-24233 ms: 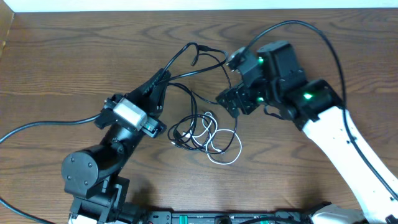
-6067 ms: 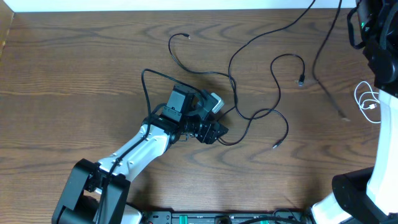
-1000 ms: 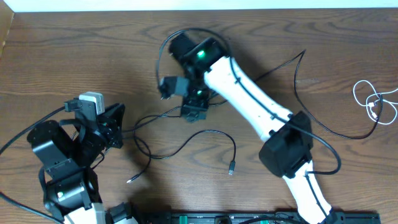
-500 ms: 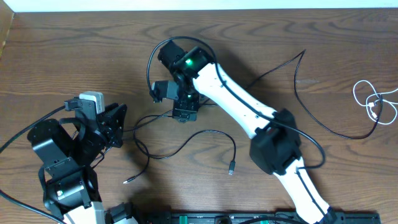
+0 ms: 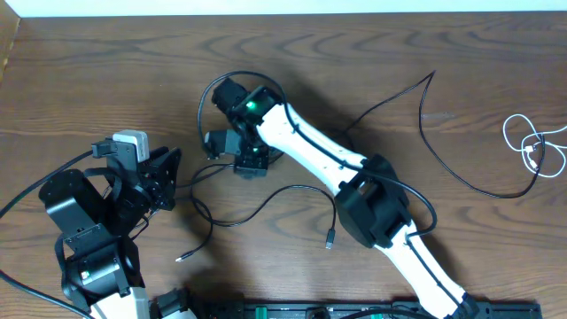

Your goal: Untangle cables

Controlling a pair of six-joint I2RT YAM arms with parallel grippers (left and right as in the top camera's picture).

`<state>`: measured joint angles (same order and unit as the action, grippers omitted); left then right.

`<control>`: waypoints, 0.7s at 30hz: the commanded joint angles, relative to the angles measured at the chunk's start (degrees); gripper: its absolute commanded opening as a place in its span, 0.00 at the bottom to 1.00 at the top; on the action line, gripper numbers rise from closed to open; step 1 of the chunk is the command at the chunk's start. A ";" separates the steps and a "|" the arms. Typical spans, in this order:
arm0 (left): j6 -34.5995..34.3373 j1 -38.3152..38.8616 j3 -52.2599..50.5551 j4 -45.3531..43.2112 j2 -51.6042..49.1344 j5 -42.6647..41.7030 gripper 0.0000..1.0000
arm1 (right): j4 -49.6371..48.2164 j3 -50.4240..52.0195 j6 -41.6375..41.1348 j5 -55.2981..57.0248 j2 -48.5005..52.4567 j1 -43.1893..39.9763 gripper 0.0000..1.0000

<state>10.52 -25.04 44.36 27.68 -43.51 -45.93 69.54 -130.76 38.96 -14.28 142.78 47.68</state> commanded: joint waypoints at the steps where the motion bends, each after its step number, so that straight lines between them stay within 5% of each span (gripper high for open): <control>1: 0.11 -0.22 0.35 -0.02 0.15 0.28 0.24 | -0.59 -0.35 -3.19 -1.07 0.26 0.76 0.08; 3: 0.11 -0.22 0.35 0.17 0.15 0.28 0.24 | -0.66 -0.35 -4.68 -1.07 0.26 0.81 0.01; 12: 0.11 -0.22 0.35 0.37 0.15 0.28 0.24 | -0.57 -0.50 -17.84 8.72 -3.30 -0.04 0.01; 21: 0.11 -0.22 0.35 0.37 0.15 0.28 0.24 | -8.26 -0.55 -19.26 28.20 -22.88 -1.33 0.01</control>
<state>10.52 -25.04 44.36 28.12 -43.51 -45.95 63.68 -130.08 21.65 4.49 130.89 47.03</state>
